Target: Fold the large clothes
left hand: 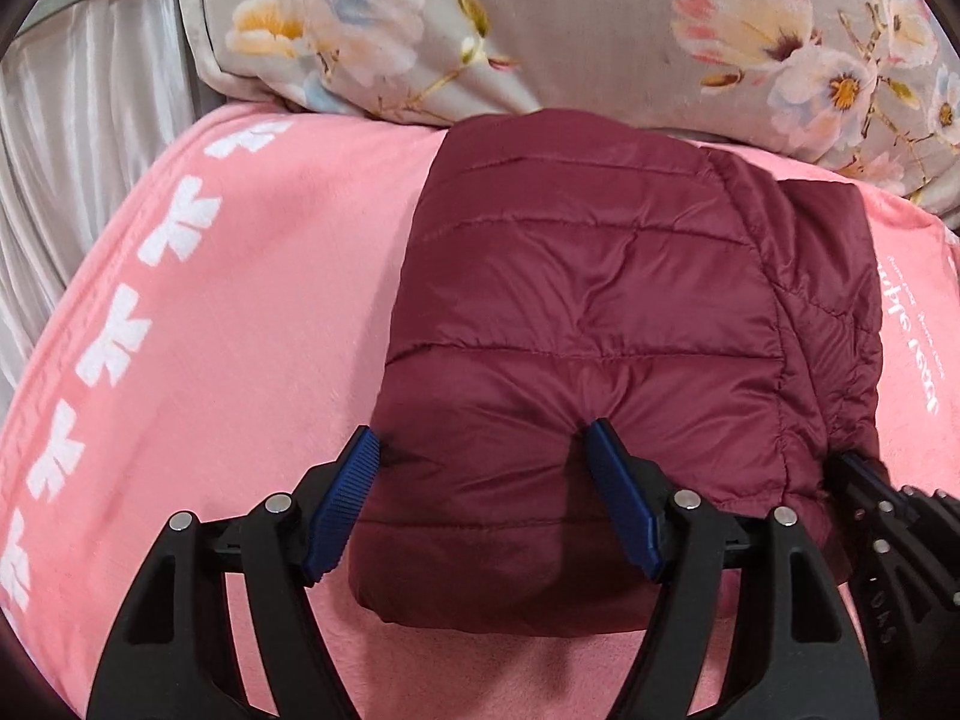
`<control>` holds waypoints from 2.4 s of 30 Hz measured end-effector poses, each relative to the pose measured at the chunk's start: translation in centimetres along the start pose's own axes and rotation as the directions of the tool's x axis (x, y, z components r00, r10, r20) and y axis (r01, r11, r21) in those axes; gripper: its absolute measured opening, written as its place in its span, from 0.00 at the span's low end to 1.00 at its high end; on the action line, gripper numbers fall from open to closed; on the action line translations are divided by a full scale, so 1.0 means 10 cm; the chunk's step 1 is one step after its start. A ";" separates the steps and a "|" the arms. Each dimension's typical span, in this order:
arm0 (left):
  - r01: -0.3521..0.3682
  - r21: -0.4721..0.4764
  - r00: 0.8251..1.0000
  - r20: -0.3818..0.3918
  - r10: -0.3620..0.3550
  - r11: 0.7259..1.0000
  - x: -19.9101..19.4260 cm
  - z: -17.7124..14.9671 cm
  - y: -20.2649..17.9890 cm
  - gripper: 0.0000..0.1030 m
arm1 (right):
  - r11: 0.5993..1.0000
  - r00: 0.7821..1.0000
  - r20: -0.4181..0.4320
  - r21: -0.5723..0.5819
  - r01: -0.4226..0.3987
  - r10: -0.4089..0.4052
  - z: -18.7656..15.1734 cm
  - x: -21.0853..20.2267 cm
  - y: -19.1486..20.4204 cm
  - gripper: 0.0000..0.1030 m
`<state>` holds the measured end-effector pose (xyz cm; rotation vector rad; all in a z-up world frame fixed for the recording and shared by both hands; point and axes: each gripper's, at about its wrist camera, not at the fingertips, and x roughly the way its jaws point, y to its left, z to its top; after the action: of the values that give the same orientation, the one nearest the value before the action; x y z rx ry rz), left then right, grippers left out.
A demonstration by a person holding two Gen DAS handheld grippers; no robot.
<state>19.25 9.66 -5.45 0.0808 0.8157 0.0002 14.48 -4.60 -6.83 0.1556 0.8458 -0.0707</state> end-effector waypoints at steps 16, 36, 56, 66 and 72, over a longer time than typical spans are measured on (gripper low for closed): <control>-0.028 0.008 0.999 0.037 0.028 1.000 0.20 -0.20 -0.13 0.69 | 0.999 0.999 0.031 -0.030 0.041 -0.041 -0.20 0.29 0.10 0.00; 0.003 -0.068 0.992 0.123 0.006 0.998 -0.29 -0.40 -0.06 0.79 | 1.000 0.987 0.157 0.012 -0.025 0.023 -0.55 -0.40 -0.08 0.23; -0.060 0.002 0.989 0.138 0.059 0.998 -0.70 -1.05 -0.44 0.91 | 0.999 0.980 0.196 -0.002 0.042 -0.041 -1.24 -0.71 -0.19 0.44; -0.038 -0.020 0.992 0.118 0.040 0.999 -0.66 -1.07 -0.42 0.90 | 0.998 0.980 0.190 -0.017 0.058 -0.054 -1.25 -0.67 -0.17 0.44; -0.039 -0.033 0.992 0.118 0.043 0.999 -0.66 -1.08 -0.40 0.89 | 0.997 0.978 0.197 -0.034 0.069 -0.061 -1.26 -0.67 -0.16 0.44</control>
<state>6.75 6.28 -8.29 0.0682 0.6947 0.0459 0.54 -4.12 -10.18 0.0809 0.6548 -0.1283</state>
